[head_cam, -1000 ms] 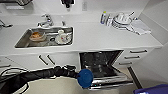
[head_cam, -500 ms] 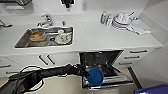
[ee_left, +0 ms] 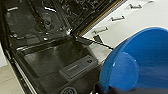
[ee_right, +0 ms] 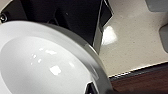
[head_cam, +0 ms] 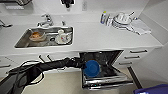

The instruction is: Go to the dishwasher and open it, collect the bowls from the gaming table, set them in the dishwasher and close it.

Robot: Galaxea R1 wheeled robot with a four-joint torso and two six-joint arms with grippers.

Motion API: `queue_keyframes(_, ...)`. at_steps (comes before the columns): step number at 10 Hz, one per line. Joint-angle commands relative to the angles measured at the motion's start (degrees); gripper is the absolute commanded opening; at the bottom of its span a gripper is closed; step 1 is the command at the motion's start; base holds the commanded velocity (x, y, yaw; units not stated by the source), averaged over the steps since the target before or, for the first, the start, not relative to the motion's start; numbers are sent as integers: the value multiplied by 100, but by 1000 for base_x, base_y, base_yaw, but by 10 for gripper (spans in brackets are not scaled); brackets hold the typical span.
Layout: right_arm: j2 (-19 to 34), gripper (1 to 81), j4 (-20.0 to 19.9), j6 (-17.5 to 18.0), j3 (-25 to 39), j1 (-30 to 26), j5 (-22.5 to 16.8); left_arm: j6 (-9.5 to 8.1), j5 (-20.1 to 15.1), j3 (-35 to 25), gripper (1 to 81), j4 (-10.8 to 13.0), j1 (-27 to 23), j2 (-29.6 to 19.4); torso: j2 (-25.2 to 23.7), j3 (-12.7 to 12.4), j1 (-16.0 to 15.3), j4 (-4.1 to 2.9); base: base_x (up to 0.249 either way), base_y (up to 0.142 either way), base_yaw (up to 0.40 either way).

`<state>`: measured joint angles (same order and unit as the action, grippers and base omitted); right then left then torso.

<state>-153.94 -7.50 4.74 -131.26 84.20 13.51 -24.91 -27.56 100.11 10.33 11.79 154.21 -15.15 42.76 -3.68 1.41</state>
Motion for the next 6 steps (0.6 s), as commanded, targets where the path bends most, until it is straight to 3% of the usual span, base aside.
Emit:
queue_keyframes(1,142,10,64,0,84,76,-454,-23,-311,-9,10,-65,-1060,-75,0,0,0,0,0,0,0)
queue_keyframes(6,124,10,64,0,84,58,-463,-23,-329,-44,10,-118,-1209,259,0,0,-2,0,0,0,0)
